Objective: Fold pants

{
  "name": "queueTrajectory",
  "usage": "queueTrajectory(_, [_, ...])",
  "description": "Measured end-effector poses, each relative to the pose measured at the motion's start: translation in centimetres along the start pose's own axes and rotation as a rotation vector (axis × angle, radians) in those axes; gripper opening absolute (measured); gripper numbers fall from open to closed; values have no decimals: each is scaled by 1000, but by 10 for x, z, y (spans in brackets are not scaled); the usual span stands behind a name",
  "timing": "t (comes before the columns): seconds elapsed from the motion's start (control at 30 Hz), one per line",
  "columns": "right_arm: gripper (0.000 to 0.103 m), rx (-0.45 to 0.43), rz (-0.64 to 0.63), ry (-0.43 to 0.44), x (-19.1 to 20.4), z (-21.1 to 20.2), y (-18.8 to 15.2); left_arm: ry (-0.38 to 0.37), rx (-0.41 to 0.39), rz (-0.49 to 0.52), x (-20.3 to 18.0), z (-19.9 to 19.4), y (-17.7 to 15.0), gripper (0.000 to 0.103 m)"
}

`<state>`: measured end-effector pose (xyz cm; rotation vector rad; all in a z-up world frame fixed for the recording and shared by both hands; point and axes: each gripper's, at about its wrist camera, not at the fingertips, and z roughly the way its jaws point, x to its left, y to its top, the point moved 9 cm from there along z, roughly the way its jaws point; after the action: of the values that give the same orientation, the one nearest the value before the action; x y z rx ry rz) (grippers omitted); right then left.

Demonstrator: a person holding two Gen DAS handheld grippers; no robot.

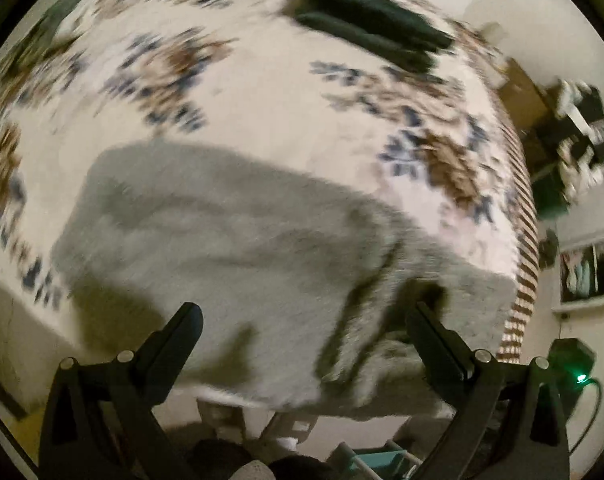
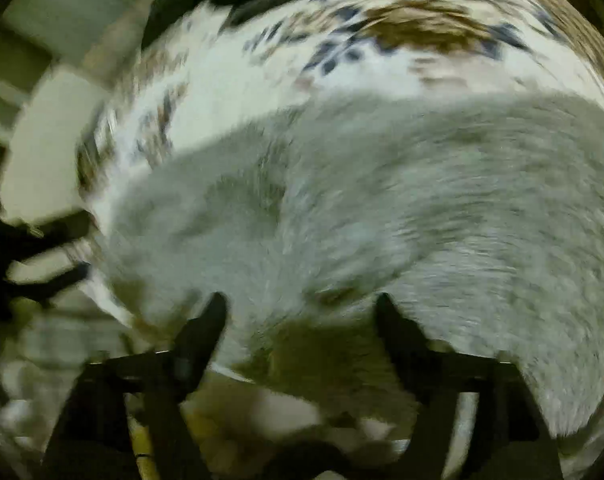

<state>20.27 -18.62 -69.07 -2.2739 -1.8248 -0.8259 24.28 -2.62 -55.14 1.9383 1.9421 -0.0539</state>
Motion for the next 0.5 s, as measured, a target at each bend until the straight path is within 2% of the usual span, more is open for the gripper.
queueTrajectory(0.1, [96, -84, 158, 22, -43, -44, 6, -43, 28, 98, -48, 23, 1, 103])
queueTrajectory(0.27, [96, -127, 268, -117, -119, -79, 9, -34, 102, 269, -111, 75, -10, 103])
queueTrajectory(0.33, [96, -129, 306, -143, -143, -84, 6, -26, 142, 337, -128, 98, -16, 94])
queueTrajectory(0.4, [96, -130, 314, -168, -161, -87, 10, -55, 197, 359, -139, 118, -22, 41])
queueTrajectory(0.43, [96, -131, 315, -178, -167, -88, 7, -56, 218, 355, -140, 123, -23, 5])
queueTrajectory(0.5, [96, -130, 328, -194, -178, -89, 4, -84, 191, 331, -143, 119, -14, 4])
